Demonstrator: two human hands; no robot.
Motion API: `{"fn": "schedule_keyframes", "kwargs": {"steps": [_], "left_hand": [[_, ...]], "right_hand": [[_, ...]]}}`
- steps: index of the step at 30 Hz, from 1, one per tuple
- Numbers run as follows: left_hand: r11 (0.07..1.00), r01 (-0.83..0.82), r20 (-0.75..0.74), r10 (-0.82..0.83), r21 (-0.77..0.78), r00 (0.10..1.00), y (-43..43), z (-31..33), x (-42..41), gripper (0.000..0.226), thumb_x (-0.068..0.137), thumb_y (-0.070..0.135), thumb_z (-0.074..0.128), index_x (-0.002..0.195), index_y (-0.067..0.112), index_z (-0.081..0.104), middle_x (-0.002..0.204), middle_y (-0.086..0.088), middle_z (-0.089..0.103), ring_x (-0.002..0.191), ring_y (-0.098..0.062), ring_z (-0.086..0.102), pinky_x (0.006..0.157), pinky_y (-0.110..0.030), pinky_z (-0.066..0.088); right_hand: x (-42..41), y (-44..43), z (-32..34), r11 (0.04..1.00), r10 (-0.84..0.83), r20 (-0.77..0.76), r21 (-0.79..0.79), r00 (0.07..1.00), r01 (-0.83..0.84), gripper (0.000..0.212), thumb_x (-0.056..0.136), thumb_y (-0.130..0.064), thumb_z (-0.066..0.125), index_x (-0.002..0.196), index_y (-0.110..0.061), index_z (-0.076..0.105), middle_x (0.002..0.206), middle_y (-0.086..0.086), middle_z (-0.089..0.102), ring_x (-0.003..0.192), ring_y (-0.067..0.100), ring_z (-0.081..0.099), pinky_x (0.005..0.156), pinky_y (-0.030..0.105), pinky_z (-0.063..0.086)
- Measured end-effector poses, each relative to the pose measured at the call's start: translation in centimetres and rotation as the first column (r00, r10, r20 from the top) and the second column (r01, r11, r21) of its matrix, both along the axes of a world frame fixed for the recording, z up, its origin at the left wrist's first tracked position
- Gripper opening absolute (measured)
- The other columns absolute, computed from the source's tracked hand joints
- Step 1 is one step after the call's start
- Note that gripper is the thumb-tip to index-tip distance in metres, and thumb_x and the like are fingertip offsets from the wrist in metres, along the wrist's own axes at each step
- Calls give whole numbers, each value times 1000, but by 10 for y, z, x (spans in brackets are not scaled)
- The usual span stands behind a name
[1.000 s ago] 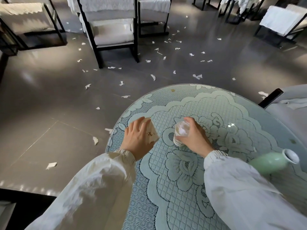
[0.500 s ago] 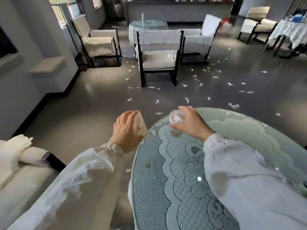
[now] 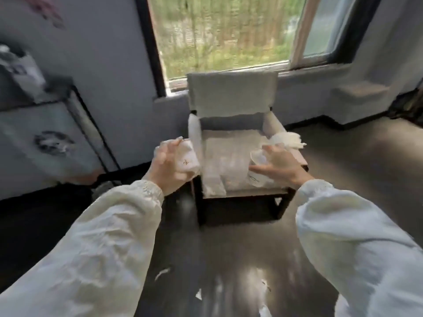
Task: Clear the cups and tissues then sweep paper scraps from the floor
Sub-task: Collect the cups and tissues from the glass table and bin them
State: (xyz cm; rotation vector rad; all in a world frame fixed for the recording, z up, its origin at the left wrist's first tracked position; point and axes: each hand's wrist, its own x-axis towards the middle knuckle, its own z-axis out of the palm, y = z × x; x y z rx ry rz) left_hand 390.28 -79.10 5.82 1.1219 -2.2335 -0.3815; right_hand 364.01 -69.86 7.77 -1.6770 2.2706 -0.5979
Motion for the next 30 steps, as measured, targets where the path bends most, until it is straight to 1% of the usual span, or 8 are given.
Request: {"fn": "schedule_keyframes", "kwargs": {"steps": [2,4,7,11,15,21,27,30], "left_hand": [[979,-201,-4,202,32,979,-12,-1,89,92,67,44,69,140,0,36,135,-19,40,123,-34,36,106,-34,23],[926,-370,-10,371,72,928,-17,-7,178,91,73,42,73,145,6,29,139,-11,34,127,-27,28,107,-29,18],[786,-611,-35,616,89,787,-16,-16,309,93,74,39,76,147,11,26,140,-4,30,129,-21,25,108,-26,17],[630,-767,-14,774,122,633,-16,-14,408,93,74,40,76,147,16,24,142,-1,27,129,-19,24,105,-25,20],[512,-850,3,856,125,517,-21,-13,492,92,75,40,75,148,17,23,143,-2,26,131,-21,24,107,-32,23],[360,-922,29,930,141,368,-59,-32,578,90,76,37,73,147,17,22,143,-1,26,132,-18,20,108,-31,22],[220,-961,47,972,165,231,-160,-68,679,88,74,40,71,146,24,22,140,4,25,131,-16,22,104,-33,28],[135,-971,20,990,200,141,-229,-66,734,88,74,33,72,145,25,22,140,3,26,130,-16,22,102,-29,25]], "right_hand": [[82,-63,-3,983,184,34,-13,982,-184,67,78,-38,74,132,-7,49,126,14,48,118,29,45,99,32,36],[173,-117,-6,941,339,100,-33,936,-337,66,74,-34,77,130,-11,51,125,10,46,119,26,44,98,27,35],[321,-183,-9,805,590,132,-23,796,-593,64,72,-39,74,127,-17,52,121,2,43,119,21,42,99,26,37],[454,-227,-12,636,764,168,-34,622,-771,72,72,-40,74,134,-19,45,125,0,39,119,20,40,95,28,38],[565,-266,-11,496,860,156,-35,485,-868,75,74,-39,74,138,-17,41,131,2,38,123,23,39,104,32,35],[685,-340,-33,353,922,176,-12,346,-935,73,75,-38,73,138,-16,41,132,4,38,124,24,40,103,32,36],[808,-463,-68,219,961,167,16,219,-975,71,76,-36,72,137,-15,42,132,7,38,125,24,37,100,32,35],[873,-539,-68,169,976,133,48,174,-984,59,79,-36,69,127,-9,50,127,11,45,122,27,40,101,35,38]]}}
